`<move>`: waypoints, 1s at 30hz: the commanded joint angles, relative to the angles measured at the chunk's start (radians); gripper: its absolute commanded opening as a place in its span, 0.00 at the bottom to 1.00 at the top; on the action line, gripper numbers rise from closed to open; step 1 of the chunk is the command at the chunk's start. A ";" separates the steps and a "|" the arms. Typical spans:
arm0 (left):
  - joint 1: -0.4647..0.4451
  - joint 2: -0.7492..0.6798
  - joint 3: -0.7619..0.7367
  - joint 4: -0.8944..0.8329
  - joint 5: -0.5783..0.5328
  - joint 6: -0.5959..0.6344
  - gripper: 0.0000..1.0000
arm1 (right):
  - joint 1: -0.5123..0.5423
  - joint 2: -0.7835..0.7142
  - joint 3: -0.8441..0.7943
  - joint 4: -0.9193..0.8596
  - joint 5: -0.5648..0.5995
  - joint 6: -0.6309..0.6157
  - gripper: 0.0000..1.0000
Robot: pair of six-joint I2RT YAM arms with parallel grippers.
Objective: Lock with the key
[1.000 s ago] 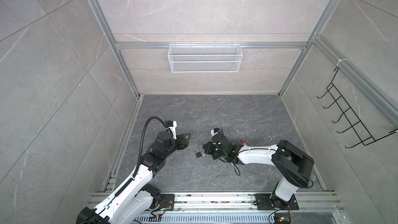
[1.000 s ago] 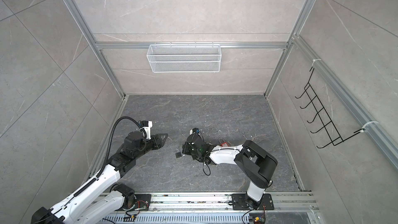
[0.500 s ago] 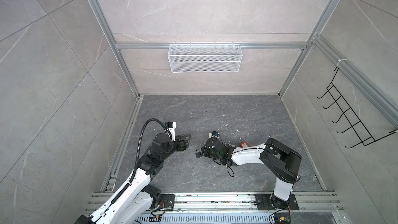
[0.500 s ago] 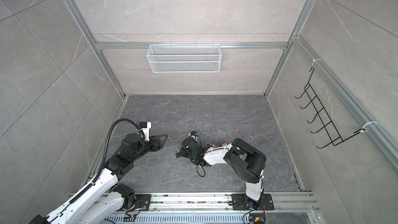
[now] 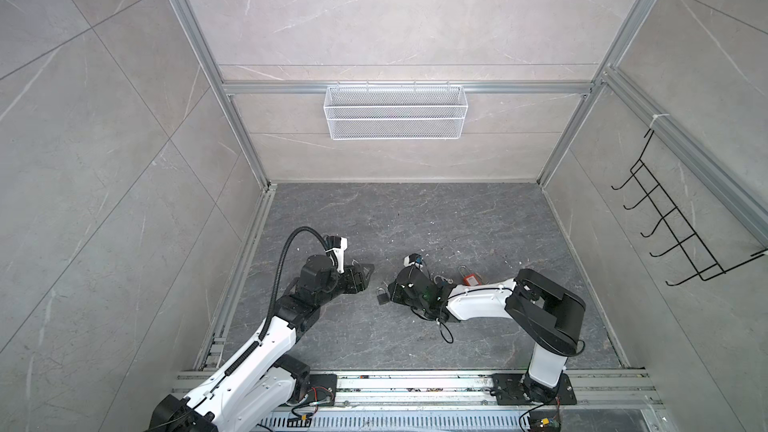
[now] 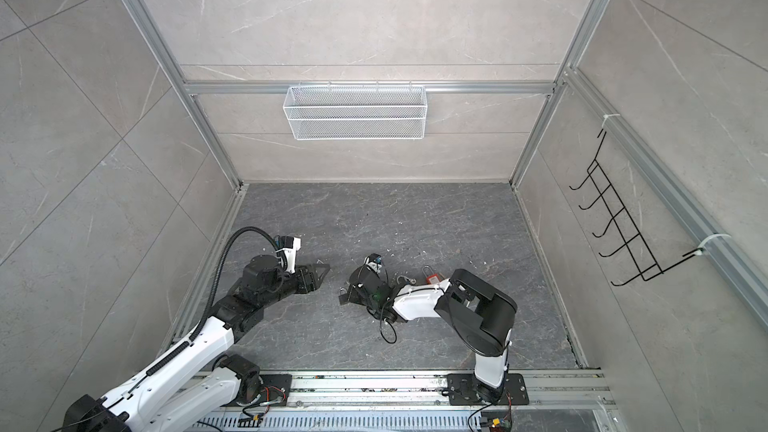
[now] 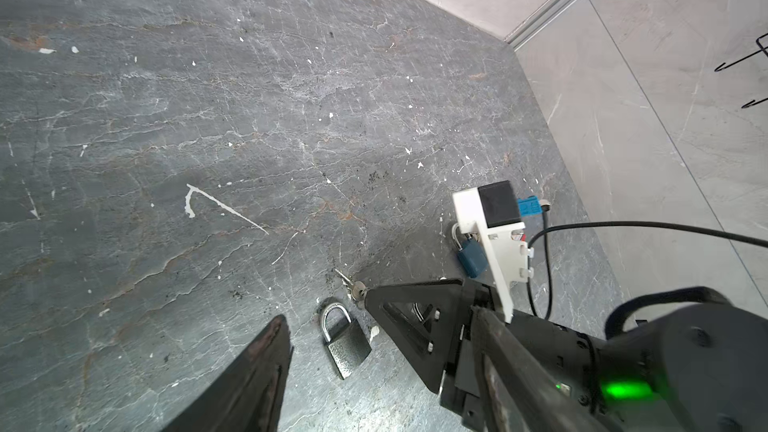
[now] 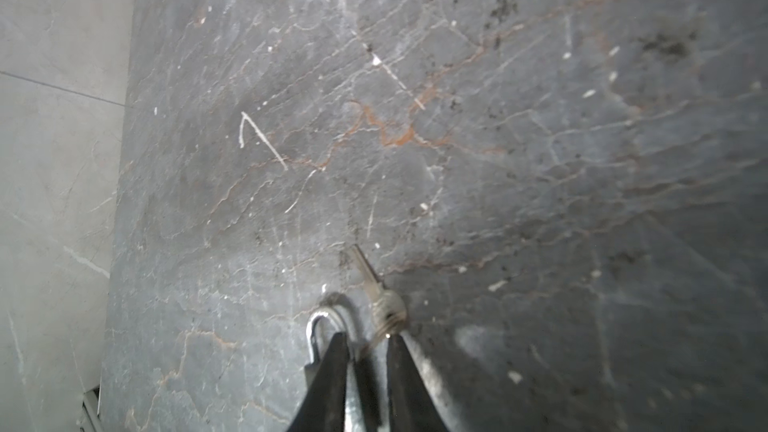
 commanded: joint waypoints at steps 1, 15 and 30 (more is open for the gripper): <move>-0.002 0.013 -0.015 0.058 0.025 0.011 0.70 | 0.005 -0.046 -0.020 -0.039 0.030 -0.024 0.22; -0.002 -0.005 0.008 0.024 -0.094 0.042 0.75 | -0.028 -0.228 -0.102 -0.066 0.022 -0.146 0.25; -0.001 0.198 -0.003 0.379 -0.779 0.537 1.00 | -0.364 -0.565 -0.079 -0.413 -0.051 -0.543 1.00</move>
